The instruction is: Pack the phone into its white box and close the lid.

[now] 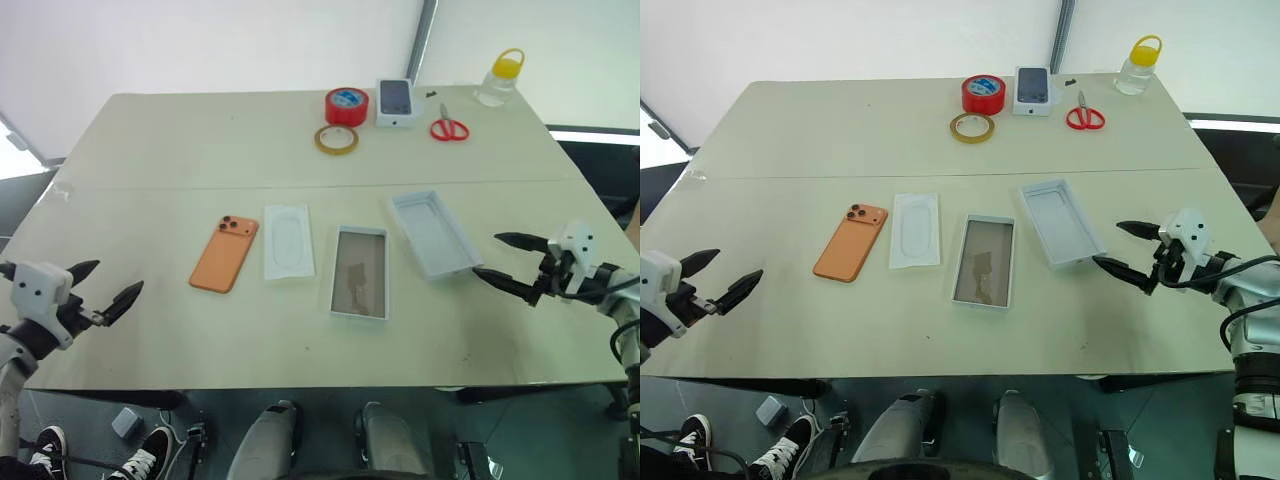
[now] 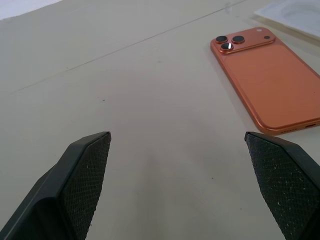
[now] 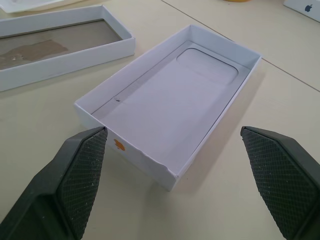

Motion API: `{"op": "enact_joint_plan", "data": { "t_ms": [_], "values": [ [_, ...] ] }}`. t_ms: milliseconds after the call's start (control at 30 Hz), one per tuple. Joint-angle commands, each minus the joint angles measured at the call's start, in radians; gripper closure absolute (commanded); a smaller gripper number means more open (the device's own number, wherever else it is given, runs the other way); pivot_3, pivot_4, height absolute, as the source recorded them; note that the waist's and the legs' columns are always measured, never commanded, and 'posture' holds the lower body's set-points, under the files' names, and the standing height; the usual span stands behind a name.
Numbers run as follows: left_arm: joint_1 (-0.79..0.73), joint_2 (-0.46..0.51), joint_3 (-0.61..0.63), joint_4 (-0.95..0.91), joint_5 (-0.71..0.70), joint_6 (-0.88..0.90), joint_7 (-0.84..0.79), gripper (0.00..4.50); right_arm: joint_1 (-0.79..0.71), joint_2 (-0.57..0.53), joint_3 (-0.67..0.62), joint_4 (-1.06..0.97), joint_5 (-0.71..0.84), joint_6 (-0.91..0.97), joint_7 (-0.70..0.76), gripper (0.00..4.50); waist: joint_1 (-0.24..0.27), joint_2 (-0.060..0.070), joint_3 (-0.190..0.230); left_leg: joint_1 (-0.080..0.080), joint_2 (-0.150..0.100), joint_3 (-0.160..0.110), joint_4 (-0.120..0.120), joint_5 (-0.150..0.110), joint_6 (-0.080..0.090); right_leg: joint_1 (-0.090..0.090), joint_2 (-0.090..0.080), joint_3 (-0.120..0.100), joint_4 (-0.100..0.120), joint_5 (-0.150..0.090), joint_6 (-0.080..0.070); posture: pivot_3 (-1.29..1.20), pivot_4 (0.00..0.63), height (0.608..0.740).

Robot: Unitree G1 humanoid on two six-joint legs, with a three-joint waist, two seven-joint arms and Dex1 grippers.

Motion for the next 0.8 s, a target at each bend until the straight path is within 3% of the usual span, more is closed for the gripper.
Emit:
{"op": "enact_joint_plan", "data": {
  "t_ms": [33, 800],
  "values": [
    [-0.02, 0.014, 0.036, -0.023, -0.01, -0.021, 0.004, 0.0, -0.008, -0.027, -0.034, 0.001, 0.006, -0.014, 0.0, 0.04, 0.0, 0.0, 0.0, 0.0, 0.0, 0.0, 0.0, 0.0, 0.0, 0.0, 0.0, 0.0, 0.0, 0.0, 0.0, 0.0, 0.15, 0.74],
    [-0.054, 0.003, -0.009, -0.085, -0.011, 0.013, 0.004, 0.0, -0.029, 0.013, -0.002, -0.019, -0.012, -0.032, -0.02, 0.04, 0.0, 0.0, 0.0, 0.0, 0.0, 0.0, 0.0, 0.0, 0.0, 0.0, 0.0, 0.0, 0.0, 0.0, 0.0, 0.0, 0.15, 0.74]
  ]
}}
